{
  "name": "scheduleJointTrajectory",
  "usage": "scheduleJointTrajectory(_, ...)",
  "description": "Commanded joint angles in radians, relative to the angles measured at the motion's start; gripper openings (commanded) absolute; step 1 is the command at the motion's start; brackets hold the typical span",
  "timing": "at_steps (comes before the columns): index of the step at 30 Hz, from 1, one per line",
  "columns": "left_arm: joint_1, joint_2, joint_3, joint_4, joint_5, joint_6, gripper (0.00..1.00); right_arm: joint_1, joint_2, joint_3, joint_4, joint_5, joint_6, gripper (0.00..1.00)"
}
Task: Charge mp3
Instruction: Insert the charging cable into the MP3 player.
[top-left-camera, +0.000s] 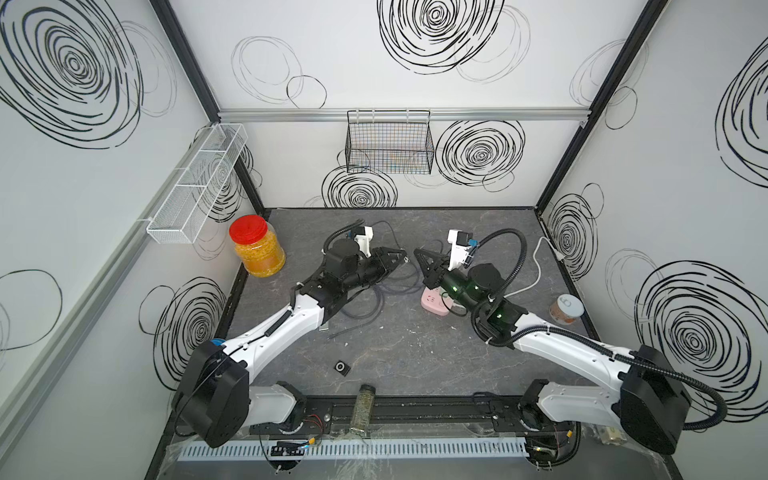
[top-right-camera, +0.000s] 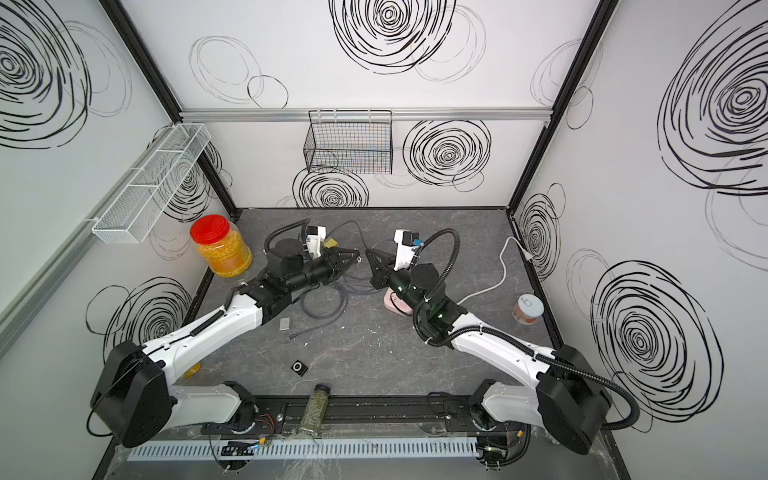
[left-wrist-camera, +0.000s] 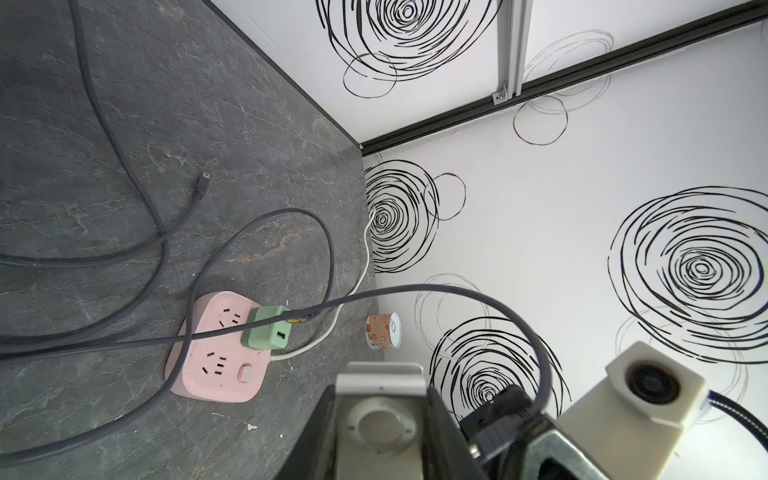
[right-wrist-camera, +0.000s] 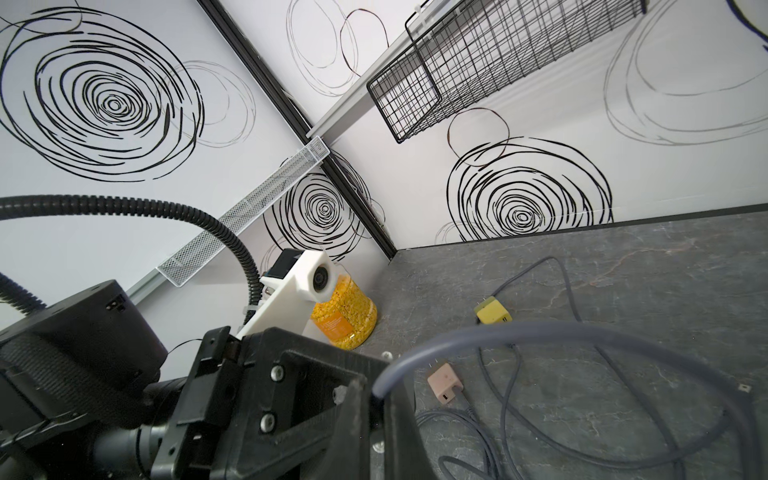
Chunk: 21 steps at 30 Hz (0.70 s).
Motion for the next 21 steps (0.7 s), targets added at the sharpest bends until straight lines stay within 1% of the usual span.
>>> scheduleJointTrajectory(1, -0.014, 0.011, 0.027, 0.044, -0.001, 0.002, 0.26, 0.008, 0.016, 0.004, 0.051, 0.0, 0.02, 0.0)
scheduleJointTrajectory(21, -0.008, 0.016, 0.018, 0.056, -0.025, -0.004, 0.26, 0.008, 0.028, -0.021, 0.056, -0.014, 0.079, 0.0)
